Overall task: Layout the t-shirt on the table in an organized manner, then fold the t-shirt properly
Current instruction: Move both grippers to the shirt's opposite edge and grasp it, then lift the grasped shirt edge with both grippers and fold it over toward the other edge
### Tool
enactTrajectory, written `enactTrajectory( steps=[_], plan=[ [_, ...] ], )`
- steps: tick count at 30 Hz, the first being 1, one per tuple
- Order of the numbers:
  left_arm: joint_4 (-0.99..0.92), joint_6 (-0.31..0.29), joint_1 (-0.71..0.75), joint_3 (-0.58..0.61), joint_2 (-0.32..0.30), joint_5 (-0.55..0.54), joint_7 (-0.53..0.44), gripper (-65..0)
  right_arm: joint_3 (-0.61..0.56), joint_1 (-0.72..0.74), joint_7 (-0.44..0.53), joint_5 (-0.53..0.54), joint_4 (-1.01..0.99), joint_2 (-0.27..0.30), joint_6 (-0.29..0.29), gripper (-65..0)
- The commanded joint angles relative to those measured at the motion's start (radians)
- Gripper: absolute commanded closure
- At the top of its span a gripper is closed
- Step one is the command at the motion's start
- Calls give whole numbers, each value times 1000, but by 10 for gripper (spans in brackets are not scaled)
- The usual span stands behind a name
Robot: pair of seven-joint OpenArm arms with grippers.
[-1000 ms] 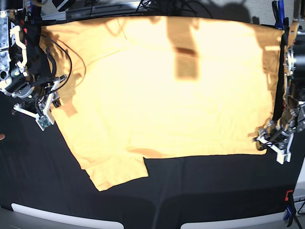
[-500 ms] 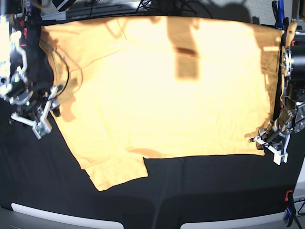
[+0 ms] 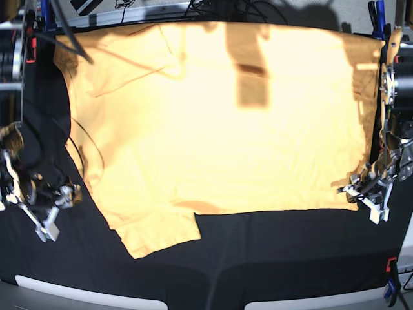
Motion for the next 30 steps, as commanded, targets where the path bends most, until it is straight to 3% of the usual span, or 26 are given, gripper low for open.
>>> enactTrajectory(
  steps=[1,5,13,18,26,30],
  plan=[
    [13,-7,-27,-1,-14,-2,-7,0,-16,79,19,13,-39,1,16,-338],
    [13,-7,-27,-1,-14,-2,-7,0,-87,220,27,-19,-247,-72,31,-338],
    [13,-7,-27,-1,-15,-2,-8,0,-101,319,145,-256,-521,-190,28,-337],
    [13,-7,-27,-1,-14,-2,-8,0,-101,317,168,-281,-570,-199,26,-336],
    [13,-7,-27,-1,-14,-2,-8,0,-101,296,116,-280,-570,-192,26,-335],
    [13,-7,-27,-1,-14,-2,-8,0,-101,262,118,-280,-570,-193,39,-277]
  ],
)
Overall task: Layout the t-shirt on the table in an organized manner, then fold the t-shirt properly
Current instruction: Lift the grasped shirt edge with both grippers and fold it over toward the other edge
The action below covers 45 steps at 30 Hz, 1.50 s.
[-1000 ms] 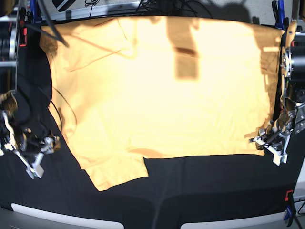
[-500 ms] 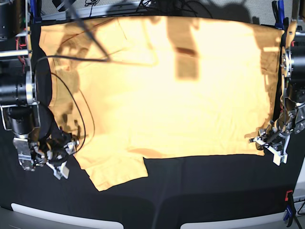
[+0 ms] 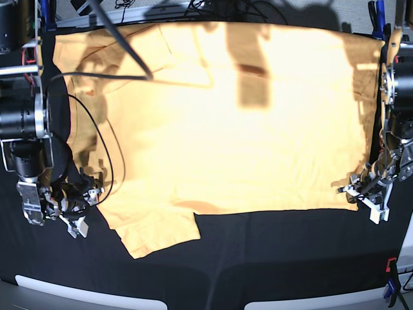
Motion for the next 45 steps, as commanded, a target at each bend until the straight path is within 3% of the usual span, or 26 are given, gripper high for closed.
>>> enactTrajectory(
  steps=[1,3,10,15,17,18,22,25,30,36,42,45],
  plan=[
    [13,-7,-27,-1,-14,-3,-8,0,0,8,-3,3,5,9,8,-272],
    [13,-7,-27,-1,-14,-3,-9,0,0,-3,-3,6,5,8,29,-250],
    [13,-7,-27,-1,-14,-3,-10,0,0,-8,20,10,11,8,157,0],
    [13,-10,-27,-6,-14,-7,-39,0,0,-8,21,107,72,14,177,0],
    [20,-16,-27,-24,-14,-7,-27,0,0,-14,23,111,122,19,244,0],
    [27,-16,-27,-40,-14,-7,-13,0,0,-20,21,111,154,22,246,0],
    [76,-19,-24,-156,-18,-42,60,0,0,-65,12,117,283,44,240,0],
    [166,-59,12,-246,-19,-40,109,0,0,-117,4,159,386,76,218,0],
    [380,-66,139,-283,-22,-40,158,0,19,-217,-18,193,552,150,175,0],
    [586,2,283,-283,-24,-40,190,0,145,-362,-65,194,759,213,167,0],
    [713,7,383,-284,-43,-41,216,0,360,-538,-81,193,949,221,169,0],
    [768,51,420,-289,-59,-42,248,0,457,-633,-87,193,1044,221,180,0]
  ],
)
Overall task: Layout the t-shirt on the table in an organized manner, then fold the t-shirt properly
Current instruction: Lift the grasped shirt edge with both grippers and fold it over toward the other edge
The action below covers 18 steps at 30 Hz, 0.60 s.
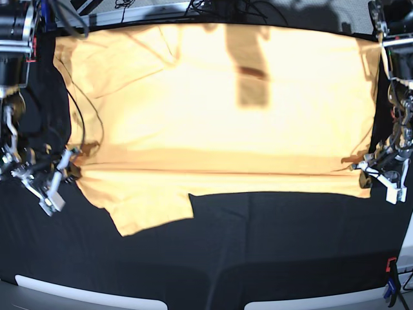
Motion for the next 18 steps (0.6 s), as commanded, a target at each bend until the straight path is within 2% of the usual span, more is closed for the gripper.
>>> enactTrajectory(
  steps=[1,9,14,18],
  plan=[
    [37,13,-10,-8,-33,-8,-25,0,36,-8,8,6,44,26,2,0],
    [220,34,152,-24,-72,-33,-5,0,209,-265,3,32,271,12,3,0],
    [280,33,255,-98,-72,-34,15,0,321,-436,-19,132,386,12,3,0],
    [314,10,354,-157,-72,-34,12,0,385,-553,-21,137,436,11,3,0]
  ],
)
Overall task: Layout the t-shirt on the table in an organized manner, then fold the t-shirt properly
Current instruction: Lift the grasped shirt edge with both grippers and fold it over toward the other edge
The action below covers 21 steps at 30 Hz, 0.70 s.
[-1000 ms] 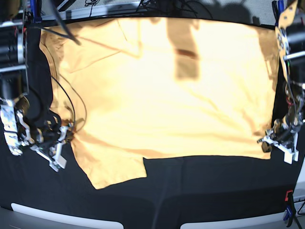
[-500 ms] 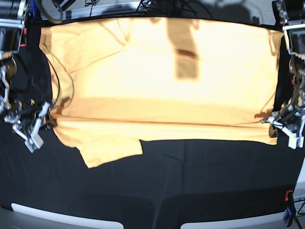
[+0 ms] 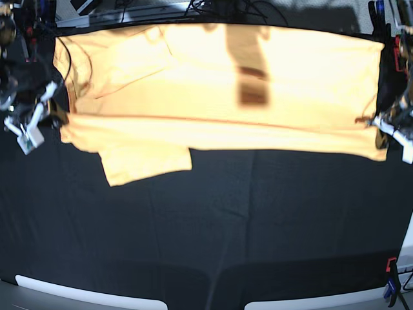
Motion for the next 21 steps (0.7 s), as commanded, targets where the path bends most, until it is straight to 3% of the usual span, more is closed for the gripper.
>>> enactTrajectory(
  steps=[1,4,10,12,14,16,21],
  plan=[
    [24,5,11,-22,-27,6,-27,0,27,-12,5,-13,20,27,-12,0],
    [32,-24,64,-26,-24,7,-35,0,35,-53,5,-25,21,11,-12,0],
    [32,-24,90,-26,-22,57,-14,0,35,-56,-16,-73,20,-79,-12,0],
    [32,-26,90,-27,-23,71,2,0,35,-56,-40,-72,20,-89,-12,-123],
    [32,-48,90,-26,-23,70,3,-164,35,-54,-40,-72,20,-86,-13,-250],
    [36,-58,89,-26,-23,67,1,-298,35,-40,-36,-63,21,-82,-13,-316],
    [101,-57,90,-27,-36,71,-1,-325,35,52,-48,7,20,-83,-18,-319]
  ],
)
